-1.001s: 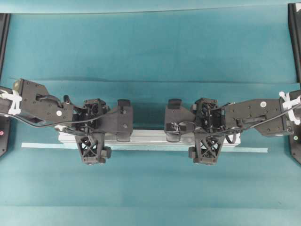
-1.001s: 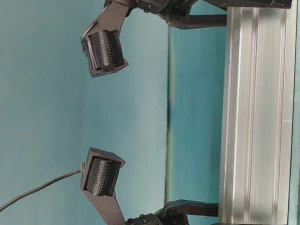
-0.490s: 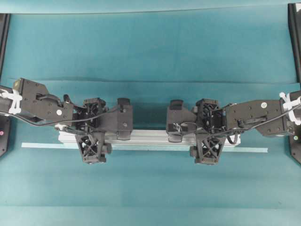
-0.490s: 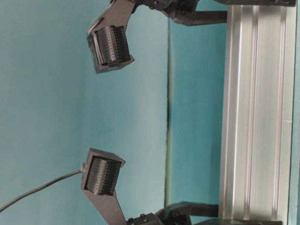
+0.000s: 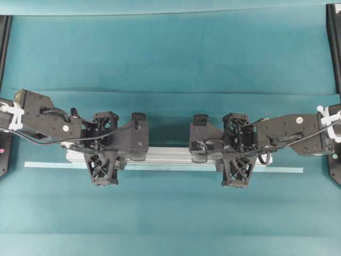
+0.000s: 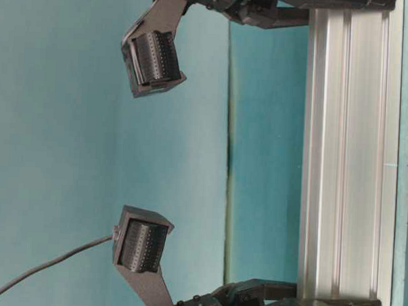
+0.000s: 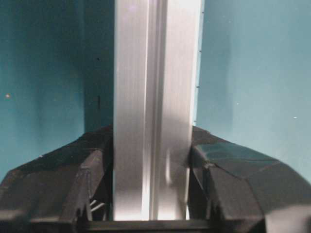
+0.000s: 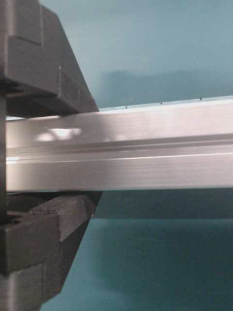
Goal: Lift the metal rail with both hands.
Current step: 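Lift the rail upward with both grippers together, then lower the held rail back onto the table with both grippers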
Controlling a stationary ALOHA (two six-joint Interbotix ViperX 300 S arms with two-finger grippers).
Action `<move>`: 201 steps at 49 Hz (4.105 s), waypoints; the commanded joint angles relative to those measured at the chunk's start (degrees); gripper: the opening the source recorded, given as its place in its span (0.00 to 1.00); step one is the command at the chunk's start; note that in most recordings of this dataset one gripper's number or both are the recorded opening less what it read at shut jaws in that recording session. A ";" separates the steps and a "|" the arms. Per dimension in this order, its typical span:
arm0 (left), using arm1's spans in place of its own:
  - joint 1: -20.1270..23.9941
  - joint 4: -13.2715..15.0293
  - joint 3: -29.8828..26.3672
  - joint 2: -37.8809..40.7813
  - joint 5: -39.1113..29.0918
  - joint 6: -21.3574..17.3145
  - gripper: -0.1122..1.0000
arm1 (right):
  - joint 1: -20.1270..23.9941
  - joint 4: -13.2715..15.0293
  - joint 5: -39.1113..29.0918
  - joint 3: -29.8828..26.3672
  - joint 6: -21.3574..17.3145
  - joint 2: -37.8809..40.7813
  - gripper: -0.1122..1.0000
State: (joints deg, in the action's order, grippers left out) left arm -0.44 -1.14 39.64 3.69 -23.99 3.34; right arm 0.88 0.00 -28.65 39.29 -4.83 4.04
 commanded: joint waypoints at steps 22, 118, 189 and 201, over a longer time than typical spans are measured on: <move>-0.09 -0.18 -2.46 -4.48 -4.22 0.53 0.42 | -0.26 -1.49 -4.13 -2.29 -0.09 -3.60 0.44; 1.41 -0.09 -40.08 -19.25 -50.62 0.26 0.42 | -1.41 -1.49 -58.01 -44.38 -1.67 -13.54 0.44; 1.85 -0.18 -52.82 -16.17 -58.71 0.18 0.42 | -1.41 2.37 -68.03 -59.68 -2.64 -10.90 0.44; 1.85 -0.18 -44.91 -16.52 -54.40 0.97 0.42 | -1.32 2.20 -61.88 -47.72 -2.46 -11.43 0.44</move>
State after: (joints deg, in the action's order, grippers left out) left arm 1.49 -1.58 -6.06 -11.87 -81.21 3.34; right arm -0.35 1.93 -93.78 -11.07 -6.94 -7.03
